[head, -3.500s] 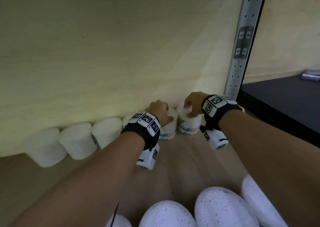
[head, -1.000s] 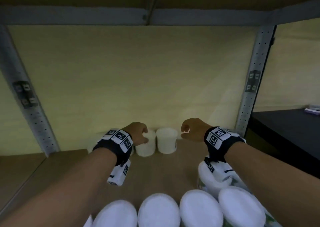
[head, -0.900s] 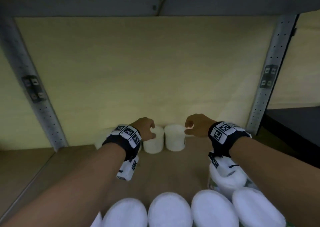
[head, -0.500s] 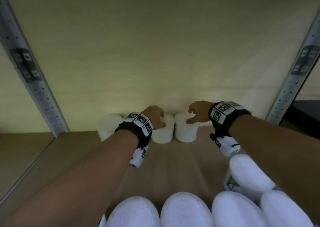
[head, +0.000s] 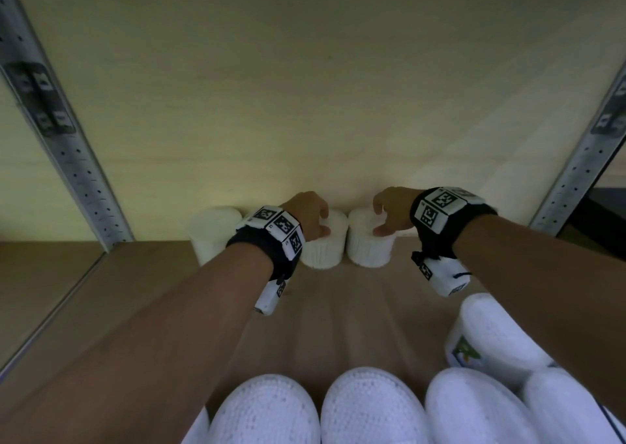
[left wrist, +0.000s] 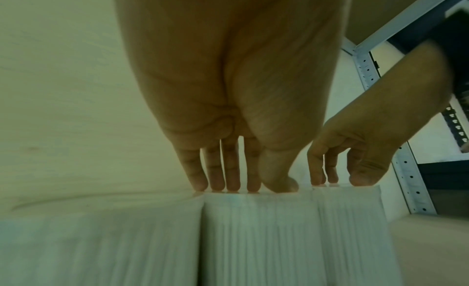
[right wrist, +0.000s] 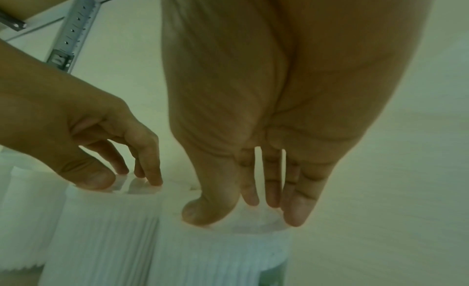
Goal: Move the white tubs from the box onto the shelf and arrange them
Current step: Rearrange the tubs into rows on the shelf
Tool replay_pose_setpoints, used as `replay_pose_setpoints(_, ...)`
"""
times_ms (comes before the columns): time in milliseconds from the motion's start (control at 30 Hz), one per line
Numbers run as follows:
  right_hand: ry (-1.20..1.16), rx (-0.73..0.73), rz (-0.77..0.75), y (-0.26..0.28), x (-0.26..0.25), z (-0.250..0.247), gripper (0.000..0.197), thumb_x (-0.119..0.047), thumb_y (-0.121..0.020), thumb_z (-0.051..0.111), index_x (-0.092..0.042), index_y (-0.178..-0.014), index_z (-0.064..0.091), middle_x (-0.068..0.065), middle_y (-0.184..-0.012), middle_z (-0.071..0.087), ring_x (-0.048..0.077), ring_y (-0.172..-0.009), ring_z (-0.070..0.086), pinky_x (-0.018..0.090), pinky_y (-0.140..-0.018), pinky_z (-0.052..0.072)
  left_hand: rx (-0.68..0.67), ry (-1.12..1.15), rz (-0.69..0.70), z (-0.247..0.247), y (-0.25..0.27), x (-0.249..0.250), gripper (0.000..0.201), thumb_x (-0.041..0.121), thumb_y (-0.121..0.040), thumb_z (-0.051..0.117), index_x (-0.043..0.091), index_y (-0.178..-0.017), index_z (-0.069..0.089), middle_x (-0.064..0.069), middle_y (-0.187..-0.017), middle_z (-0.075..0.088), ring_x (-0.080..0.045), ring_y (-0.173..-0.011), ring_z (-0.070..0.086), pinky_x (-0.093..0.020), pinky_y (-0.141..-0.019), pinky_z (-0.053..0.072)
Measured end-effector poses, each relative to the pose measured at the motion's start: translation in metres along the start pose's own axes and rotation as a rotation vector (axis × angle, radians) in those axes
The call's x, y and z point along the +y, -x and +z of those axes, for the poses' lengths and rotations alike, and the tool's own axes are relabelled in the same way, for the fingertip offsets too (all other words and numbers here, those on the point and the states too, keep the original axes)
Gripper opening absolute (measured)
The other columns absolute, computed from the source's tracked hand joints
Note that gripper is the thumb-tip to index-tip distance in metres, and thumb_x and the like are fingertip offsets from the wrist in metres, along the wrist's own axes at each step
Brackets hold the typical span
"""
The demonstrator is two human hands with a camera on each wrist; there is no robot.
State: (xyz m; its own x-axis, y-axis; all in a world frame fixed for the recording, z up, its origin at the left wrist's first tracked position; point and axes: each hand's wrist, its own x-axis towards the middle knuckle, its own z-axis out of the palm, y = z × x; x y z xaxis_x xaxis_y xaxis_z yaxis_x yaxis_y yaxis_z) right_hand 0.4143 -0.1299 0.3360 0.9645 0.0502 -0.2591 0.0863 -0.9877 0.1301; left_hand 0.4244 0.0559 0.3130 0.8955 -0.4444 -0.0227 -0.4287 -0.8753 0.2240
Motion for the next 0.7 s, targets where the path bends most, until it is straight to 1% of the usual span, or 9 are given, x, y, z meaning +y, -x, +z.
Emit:
replay_pose_setpoints(167, 0.003, 0.023, -0.013, 0.002, 0.002, 0.002, 0.057, -0.043, -0.093, 0.056, -0.006, -0.135, 0.044, 0.012, -0.139, 0.045, 0.027, -0.124, 0.048, 0.031, -0.097, 0.04, 0.003, 0.018, -0.001, 0.0, 0.001, 0.001, 0.045, 0.028, -0.092, 0.061, 0.006, -0.13, 0.054, -0.013, -0.139, 0.045, -0.026, -0.126, 0.047, -0.029, -0.101, 0.036)
replay_pose_setpoints(367, 0.034, 0.021, -0.011, 0.004, 0.002, 0.002, 0.059, -0.048, -0.092, 0.055, -0.005, -0.13, 0.048, 0.012, -0.136, 0.047, 0.028, -0.123, 0.048, 0.032, -0.099, 0.04, -0.005, 0.021, -0.004, 0.002, 0.001, -0.001, 0.046, 0.03, -0.092, 0.06, 0.007, -0.132, 0.052, -0.013, -0.14, 0.043, -0.027, -0.127, 0.046, -0.03, -0.102, 0.036)
replay_pose_setpoints(467, 0.042, 0.01, -0.004, 0.002, 0.001, 0.002, 0.06, -0.051, -0.09, 0.056, -0.003, -0.126, 0.052, 0.013, -0.131, 0.053, 0.028, -0.117, 0.053, 0.035, -0.098, 0.043, -0.008, 0.013, -0.004, 0.003, 0.0, -0.002, 0.047, 0.03, -0.092, 0.06, 0.007, -0.132, 0.053, -0.013, -0.139, 0.043, -0.028, -0.127, 0.046, -0.031, -0.102, 0.037)
replay_pose_setpoints(500, 0.049, 0.008, -0.001, 0.001, 0.0, 0.002, 0.059, -0.053, -0.089, 0.056, -0.003, -0.122, 0.054, 0.012, -0.127, 0.055, 0.028, -0.111, 0.055, 0.035, -0.096, 0.044, -0.008, 0.008, -0.003, 0.003, 0.0, -0.002, 0.046, 0.03, -0.092, 0.06, 0.007, -0.132, 0.053, -0.013, -0.139, 0.043, -0.028, -0.126, 0.047, -0.031, -0.101, 0.037)
replay_pose_setpoints(533, 0.057, 0.01, 0.003, 0.0, 0.0, 0.002, 0.056, -0.055, -0.088, 0.055, -0.005, -0.113, 0.056, 0.012, -0.119, 0.057, 0.026, -0.1, 0.056, 0.035, -0.091, 0.046, -0.009, 0.004, -0.005, 0.003, 0.0, -0.002, 0.046, 0.03, -0.092, 0.06, 0.007, -0.131, 0.053, -0.013, -0.139, 0.044, -0.028, -0.126, 0.047, -0.032, -0.101, 0.038)
replay_pose_setpoints(567, 0.068, 0.02, 0.01, 0.0, -0.002, 0.003, 0.053, -0.059, -0.088, 0.053, -0.007, -0.099, 0.056, 0.01, -0.105, 0.058, 0.023, -0.086, 0.055, 0.035, -0.085, 0.046, -0.008, -0.001, -0.006, 0.003, 0.0, -0.002, 0.046, 0.031, -0.092, 0.06, 0.007, -0.131, 0.054, -0.013, -0.139, 0.044, -0.029, -0.126, 0.047, -0.033, -0.102, 0.038)
replay_pose_setpoints(600, 0.076, 0.032, 0.021, -0.002, -0.003, 0.004, 0.054, -0.062, -0.087, 0.051, -0.009, -0.087, 0.052, 0.007, -0.09, 0.055, 0.021, -0.075, 0.051, 0.035, -0.079, 0.045, -0.006, -0.003, -0.006, 0.003, 0.0, -0.002, 0.046, 0.031, -0.092, 0.06, 0.008, -0.131, 0.054, -0.013, -0.138, 0.044, -0.029, -0.125, 0.048, -0.033, -0.101, 0.039)
replay_pose_setpoints(633, 0.076, 0.04, 0.033, -0.003, -0.005, 0.005, 0.056, -0.065, -0.086, 0.048, -0.01, -0.081, 0.049, 0.004, -0.079, 0.051, 0.022, -0.072, 0.05, 0.034, -0.076, 0.045, -0.002, -0.005, -0.005, 0.003, 0.0, -0.002, 0.046, 0.031, -0.092, 0.06, 0.008, -0.131, 0.054, -0.014, -0.138, 0.044, -0.029, -0.125, 0.048, -0.033, -0.101, 0.039)
replay_pose_setpoints(700, 0.06, 0.039, 0.049, -0.004, -0.01, 0.006, 0.061, -0.068, -0.086, 0.045, -0.008, -0.078, 0.051, 0.003, -0.074, 0.052, 0.023, -0.071, 0.053, 0.033, -0.071, 0.046, 0.002, -0.008, -0.001, 0.003, 0.0, -0.002, 0.046, 0.031, -0.092, 0.06, 0.008, -0.131, 0.054, -0.014, -0.138, 0.045, -0.029, -0.125, 0.048, -0.033, -0.101, 0.039)
